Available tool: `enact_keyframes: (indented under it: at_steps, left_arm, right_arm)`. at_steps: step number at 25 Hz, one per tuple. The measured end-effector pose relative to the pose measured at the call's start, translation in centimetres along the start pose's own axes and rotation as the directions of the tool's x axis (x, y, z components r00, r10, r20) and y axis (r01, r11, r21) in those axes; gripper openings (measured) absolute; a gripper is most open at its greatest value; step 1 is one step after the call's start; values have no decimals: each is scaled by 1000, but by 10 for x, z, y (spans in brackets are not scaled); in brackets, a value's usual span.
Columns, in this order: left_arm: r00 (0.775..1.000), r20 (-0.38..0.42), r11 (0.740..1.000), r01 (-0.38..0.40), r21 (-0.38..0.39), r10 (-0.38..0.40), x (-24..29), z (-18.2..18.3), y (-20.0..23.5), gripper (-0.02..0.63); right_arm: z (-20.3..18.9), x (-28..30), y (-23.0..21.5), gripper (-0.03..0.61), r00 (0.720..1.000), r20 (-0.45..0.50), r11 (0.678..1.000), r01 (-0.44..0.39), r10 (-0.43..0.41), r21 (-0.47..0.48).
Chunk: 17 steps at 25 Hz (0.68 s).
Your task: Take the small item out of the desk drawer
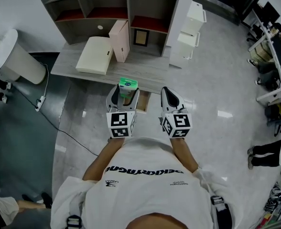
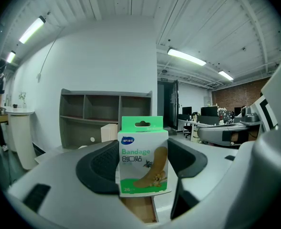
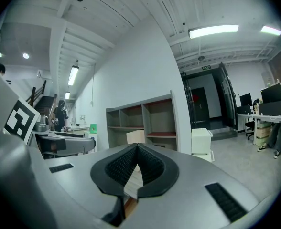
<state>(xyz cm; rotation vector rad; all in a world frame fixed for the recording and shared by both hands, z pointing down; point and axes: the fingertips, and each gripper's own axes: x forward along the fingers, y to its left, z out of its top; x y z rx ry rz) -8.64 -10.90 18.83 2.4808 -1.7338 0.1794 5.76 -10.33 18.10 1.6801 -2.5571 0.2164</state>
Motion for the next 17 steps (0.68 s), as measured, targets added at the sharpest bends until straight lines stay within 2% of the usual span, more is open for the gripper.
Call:
enact_keyframes:
  at_steps: [17]
  left_arm:
    - [999, 33, 997, 37, 72, -40, 14, 15, -12, 328]
  right_arm:
    - [3, 8, -8, 28, 1000, 3, 1000, 7, -7, 10]
